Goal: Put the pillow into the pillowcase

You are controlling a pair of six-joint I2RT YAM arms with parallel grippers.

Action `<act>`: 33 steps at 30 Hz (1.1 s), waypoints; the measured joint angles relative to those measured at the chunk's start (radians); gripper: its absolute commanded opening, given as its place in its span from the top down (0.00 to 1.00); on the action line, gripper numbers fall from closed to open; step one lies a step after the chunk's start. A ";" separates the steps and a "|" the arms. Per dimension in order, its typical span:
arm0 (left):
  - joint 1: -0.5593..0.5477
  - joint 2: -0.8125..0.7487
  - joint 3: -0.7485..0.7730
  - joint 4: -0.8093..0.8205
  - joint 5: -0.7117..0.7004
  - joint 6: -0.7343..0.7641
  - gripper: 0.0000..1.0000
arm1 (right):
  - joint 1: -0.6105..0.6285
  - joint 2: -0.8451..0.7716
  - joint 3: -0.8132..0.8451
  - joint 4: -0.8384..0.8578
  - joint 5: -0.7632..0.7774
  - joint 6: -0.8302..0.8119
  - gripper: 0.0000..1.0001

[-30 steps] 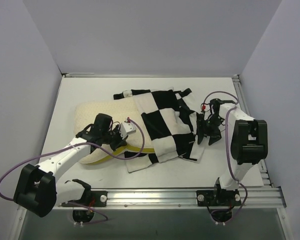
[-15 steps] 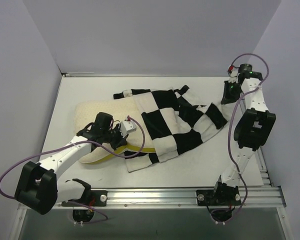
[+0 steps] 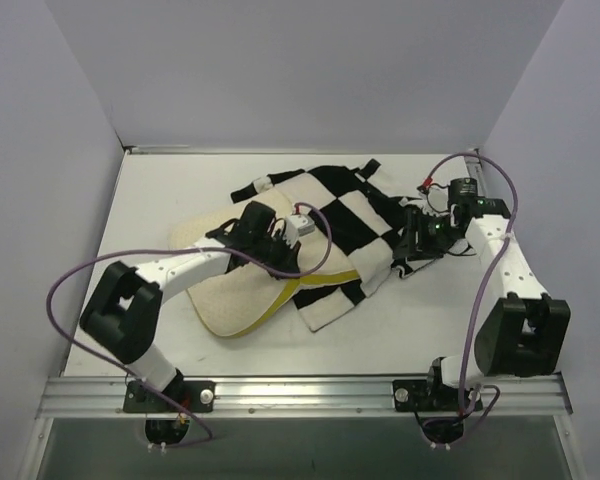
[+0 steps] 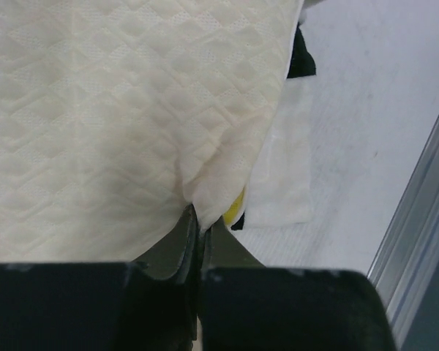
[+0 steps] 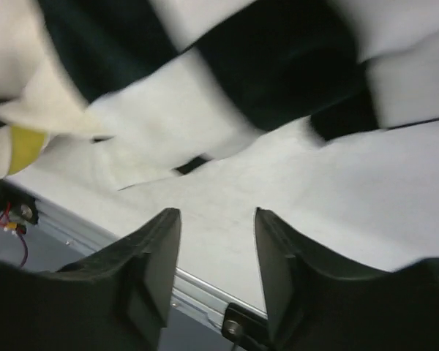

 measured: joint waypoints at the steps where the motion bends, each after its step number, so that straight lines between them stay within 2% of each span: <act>1: -0.010 0.033 0.027 0.013 0.008 -0.032 1.00 | 0.041 -0.072 -0.070 0.011 -0.015 0.024 0.45; 2: -0.019 0.064 0.055 0.023 0.017 -0.063 1.00 | 0.087 -0.138 -0.135 0.039 -0.021 0.050 0.33; 6: -0.032 0.153 0.134 0.069 0.044 -0.155 1.00 | 0.245 -0.305 -0.377 0.239 0.043 0.135 0.34; 9: -0.030 0.168 0.146 0.081 0.050 -0.183 1.00 | 0.279 -0.246 -0.461 0.380 0.148 0.177 0.35; 13: -0.025 0.167 0.146 0.079 0.059 -0.189 1.00 | 0.298 -0.114 -0.472 0.540 0.273 0.205 0.39; 16: -0.022 0.160 0.143 0.079 0.061 -0.186 1.00 | 0.299 -0.074 -0.443 0.603 0.327 0.214 0.48; 18: -0.018 0.150 0.136 0.082 0.062 -0.181 1.00 | 0.304 -0.053 -0.402 0.621 0.338 0.214 0.67; 19: -0.016 0.146 0.134 0.087 0.061 -0.179 1.00 | 0.311 -0.043 -0.380 0.623 0.340 0.212 0.81; 20: -0.013 0.144 0.133 0.093 0.060 -0.177 1.00 | 0.313 -0.035 -0.357 0.620 0.341 0.209 1.00; 26: 0.002 0.139 0.133 0.104 0.054 -0.180 1.00 | 0.378 -0.030 -0.253 0.521 0.285 0.152 1.00; 33: 0.004 0.140 0.136 0.116 0.055 -0.257 1.00 | 0.663 -0.060 -0.161 0.238 0.025 -0.002 1.00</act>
